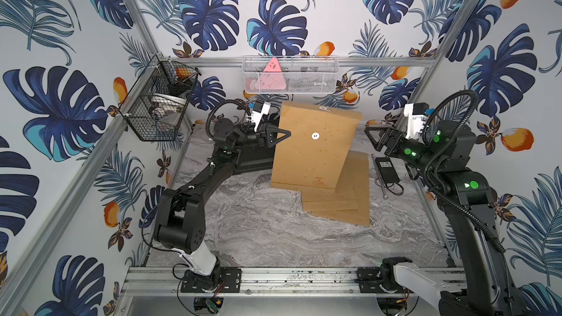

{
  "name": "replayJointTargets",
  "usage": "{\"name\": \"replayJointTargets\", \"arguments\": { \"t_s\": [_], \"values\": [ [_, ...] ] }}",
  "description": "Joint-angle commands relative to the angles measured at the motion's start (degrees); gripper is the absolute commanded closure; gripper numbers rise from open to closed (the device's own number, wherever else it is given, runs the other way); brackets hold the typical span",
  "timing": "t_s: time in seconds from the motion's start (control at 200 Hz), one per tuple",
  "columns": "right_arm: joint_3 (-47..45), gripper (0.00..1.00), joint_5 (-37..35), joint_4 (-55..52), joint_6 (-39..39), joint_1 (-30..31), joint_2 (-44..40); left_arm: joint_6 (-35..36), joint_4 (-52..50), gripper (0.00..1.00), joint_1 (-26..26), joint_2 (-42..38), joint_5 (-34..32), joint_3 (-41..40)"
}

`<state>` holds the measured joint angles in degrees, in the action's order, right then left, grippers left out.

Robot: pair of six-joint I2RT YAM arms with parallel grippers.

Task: Close the mouth of the file bag
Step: Close the file bag.

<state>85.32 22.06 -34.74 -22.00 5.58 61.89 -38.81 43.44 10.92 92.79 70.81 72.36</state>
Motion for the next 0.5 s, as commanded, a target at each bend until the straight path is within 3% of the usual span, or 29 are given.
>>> {"name": "replayJointTargets", "arguments": {
  "t_s": [0.0,0.235,0.335,0.495],
  "values": [
    [3.4,0.19,-3.8,-0.6,-1.6,-0.5,2.2,30.7,-33.9,1.00,1.6,-2.5,-5.4,3.6],
    [15.7,0.19,2.3,-5.0,-1.8,-0.5,11.6,59.9,-61.3,1.00,3.6,-4.7,-11.0,9.2],
    [16.2,0.19,5.7,-6.2,-1.9,1.5,14.3,62.3,-64.1,1.00,4.3,-4.6,-10.5,10.1],
    [14.8,0.19,-6.3,-7.5,3.5,13.5,16.3,66.4,-69.6,1.00,8.6,-4.5,-12.1,12.0]
  ]
}}
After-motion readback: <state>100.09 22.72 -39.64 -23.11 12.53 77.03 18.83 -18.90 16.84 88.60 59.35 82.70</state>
